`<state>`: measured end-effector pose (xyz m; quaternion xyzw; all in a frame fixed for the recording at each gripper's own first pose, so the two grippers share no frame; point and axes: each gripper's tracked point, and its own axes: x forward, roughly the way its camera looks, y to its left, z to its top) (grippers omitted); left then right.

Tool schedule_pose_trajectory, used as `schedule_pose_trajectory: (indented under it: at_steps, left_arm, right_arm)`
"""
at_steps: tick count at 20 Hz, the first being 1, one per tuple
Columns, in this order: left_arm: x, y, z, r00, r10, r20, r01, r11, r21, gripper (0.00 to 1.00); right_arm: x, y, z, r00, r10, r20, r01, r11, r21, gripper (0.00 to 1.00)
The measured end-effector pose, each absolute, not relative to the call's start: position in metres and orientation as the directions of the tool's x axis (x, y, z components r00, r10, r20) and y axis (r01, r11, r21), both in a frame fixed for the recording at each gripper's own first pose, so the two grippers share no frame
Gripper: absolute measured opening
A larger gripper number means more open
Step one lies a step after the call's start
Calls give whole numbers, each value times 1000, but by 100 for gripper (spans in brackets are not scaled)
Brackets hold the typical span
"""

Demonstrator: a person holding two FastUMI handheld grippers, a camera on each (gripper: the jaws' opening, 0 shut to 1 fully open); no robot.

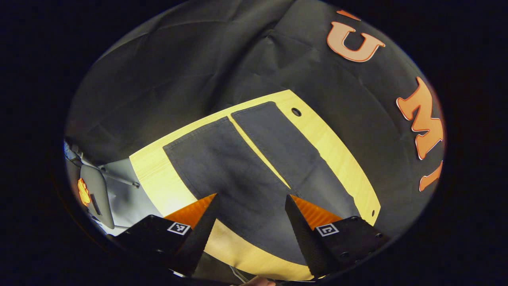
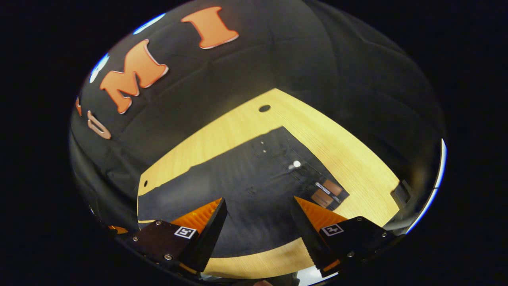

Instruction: Grasp the waist and the cuffs of the jeans and fold them to make the two legs overlap; first hold the waist and fold one-third of the jeans toward the cuffs, then hold the cuffs and fold the remaining one-third in the same direction to finish folding.

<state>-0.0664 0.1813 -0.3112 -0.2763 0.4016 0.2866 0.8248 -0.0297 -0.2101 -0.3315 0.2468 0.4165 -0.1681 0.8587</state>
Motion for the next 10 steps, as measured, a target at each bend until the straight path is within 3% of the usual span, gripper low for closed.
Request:
schedule_pose_trajectory:
  at_steps: [1, 3, 5, 10]
  left_arm:
    - [-64, 186, -314, 548, 238, -802, -664, 707, -245, 99]
    - [-78, 203, -327, 510, 231, -828, -646, 738, -193, 99]
    - [-85, 226, -347, 469, 257, -845, -702, 689, -180, 99]
    - [-97, 260, -376, 375, 198, -905, -789, 580, -200, 100]
  right_arm:
    - [-33, -213, -340, 572, -74, -817, 515, 808, 287, 98]
    - [-38, -216, -354, 533, -64, -843, 553, 781, 290, 98]
    - [-43, -219, -361, 511, -74, -857, 580, 765, 280, 99]
    - [-55, -214, -378, 442, -86, -893, 662, 702, 261, 97]
